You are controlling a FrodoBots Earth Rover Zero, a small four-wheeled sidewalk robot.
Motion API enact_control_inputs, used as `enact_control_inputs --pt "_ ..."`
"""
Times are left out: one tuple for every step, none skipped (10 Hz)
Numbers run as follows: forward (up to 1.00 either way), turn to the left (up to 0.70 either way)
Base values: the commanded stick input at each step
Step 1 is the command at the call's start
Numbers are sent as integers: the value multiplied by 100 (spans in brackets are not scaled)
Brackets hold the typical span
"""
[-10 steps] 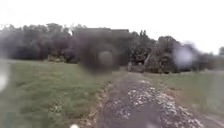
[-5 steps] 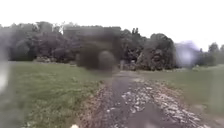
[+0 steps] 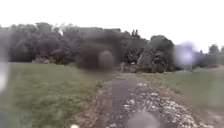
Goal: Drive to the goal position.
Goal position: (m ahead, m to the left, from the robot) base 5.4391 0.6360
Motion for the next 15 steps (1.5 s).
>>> enact_control_inputs --pt "70 -3" --pt "70 -14" --pt "70 -35" --pt "70 -35" --pt "70 -35" --pt "70 -35" --pt "70 -35" --pt "70 -35" --pt "70 -35" --pt "70 0" --pt "70 0" --pt "70 0" --pt "70 0" --pt "70 0" --pt "70 0"
